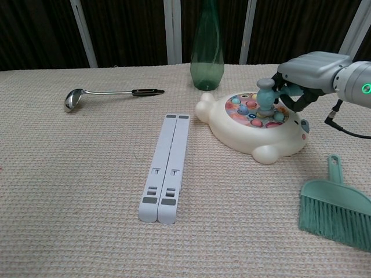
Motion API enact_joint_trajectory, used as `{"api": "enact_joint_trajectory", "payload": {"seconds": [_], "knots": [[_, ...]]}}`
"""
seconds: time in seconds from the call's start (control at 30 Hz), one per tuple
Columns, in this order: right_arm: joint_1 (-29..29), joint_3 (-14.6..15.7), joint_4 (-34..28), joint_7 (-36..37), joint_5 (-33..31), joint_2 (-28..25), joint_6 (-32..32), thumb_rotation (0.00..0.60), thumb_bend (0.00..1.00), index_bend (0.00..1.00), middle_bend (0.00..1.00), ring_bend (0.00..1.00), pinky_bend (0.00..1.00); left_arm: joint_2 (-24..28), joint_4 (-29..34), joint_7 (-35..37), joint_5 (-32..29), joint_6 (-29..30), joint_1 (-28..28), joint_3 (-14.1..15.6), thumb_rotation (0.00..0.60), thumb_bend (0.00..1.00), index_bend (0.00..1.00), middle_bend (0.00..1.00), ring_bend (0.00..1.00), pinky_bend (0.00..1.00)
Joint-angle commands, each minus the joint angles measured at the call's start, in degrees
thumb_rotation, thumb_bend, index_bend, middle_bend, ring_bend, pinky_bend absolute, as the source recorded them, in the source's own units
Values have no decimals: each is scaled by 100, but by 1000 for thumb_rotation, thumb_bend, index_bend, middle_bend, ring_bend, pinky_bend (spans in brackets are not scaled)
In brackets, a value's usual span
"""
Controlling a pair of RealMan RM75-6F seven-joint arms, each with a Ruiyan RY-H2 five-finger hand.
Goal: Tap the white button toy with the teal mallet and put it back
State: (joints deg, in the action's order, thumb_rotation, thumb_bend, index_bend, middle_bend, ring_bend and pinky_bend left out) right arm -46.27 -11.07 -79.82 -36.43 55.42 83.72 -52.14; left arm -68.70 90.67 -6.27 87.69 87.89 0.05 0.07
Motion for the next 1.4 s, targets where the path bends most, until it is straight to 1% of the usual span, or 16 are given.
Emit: {"api": "enact_joint_trajectory", "payload": {"seconds": [0.03, 0.2, 0.43, 0.5, 0.6, 0.77, 0.9, 1.07, 1.27, 1.4], "knots": [[-12, 32, -11, -61, -39, -7, -27, 600, 837, 919, 806, 616, 350, -2, -4, 8, 0, 0, -2, 0, 600, 90, 0, 0, 0, 0], [24, 27, -244, -76, -7, -151, -193, 600, 836, 919, 806, 616, 350, -4, -29, 46, 14, 37, 10, -2, 600, 90, 0, 0, 0, 0], [230, 37, -895, 99, 218, -634, -542, 600, 837, 919, 806, 616, 350, 17, -16, 70, 77, 100, 7, -9, 600, 90, 0, 0, 0, 0], [334, 56, -963, 254, 277, -764, -622, 600, 837, 919, 806, 616, 350, 22, -9, 77, 88, 124, 14, -10, 600, 90, 0, 0, 0, 0], [507, 115, -882, 562, 325, -880, -673, 600, 837, 919, 806, 615, 350, 38, -5, 89, 77, 140, 35, -1, 600, 90, 0, 0, 0, 0], [800, 236, -488, 1185, 332, -936, -626, 600, 837, 903, 806, 607, 350, 68, 14, 82, 62, 175, 71, 13, 600, 90, 0, 0, 0, 0], [1052, 365, 70, 1777, 318, -853, -477, 600, 837, 839, 803, 559, 344, 88, 78, 24, 82, 211, 94, 27, 600, 90, 0, 0, 0, 0], [1238, 506, 848, 2445, 470, -559, -221, 600, 836, 782, 772, 514, 320, 107, 196, -104, 118, 223, 101, 48, 600, 90, 0, 0, 0, 0], [1342, 601, 1652, 2948, 632, -199, 50, 600, 837, 706, 715, 452, 281, 143, 310, -228, 120, 232, 114, 55, 600, 90, 0, 0, 0, 0], [1381, 619, 1961, 3186, 731, -36, 169, 600, 837, 663, 685, 423, 274, 149, 361, -284, 122, 208, 103, 58, 600, 90, 0, 0, 0, 0]]}}
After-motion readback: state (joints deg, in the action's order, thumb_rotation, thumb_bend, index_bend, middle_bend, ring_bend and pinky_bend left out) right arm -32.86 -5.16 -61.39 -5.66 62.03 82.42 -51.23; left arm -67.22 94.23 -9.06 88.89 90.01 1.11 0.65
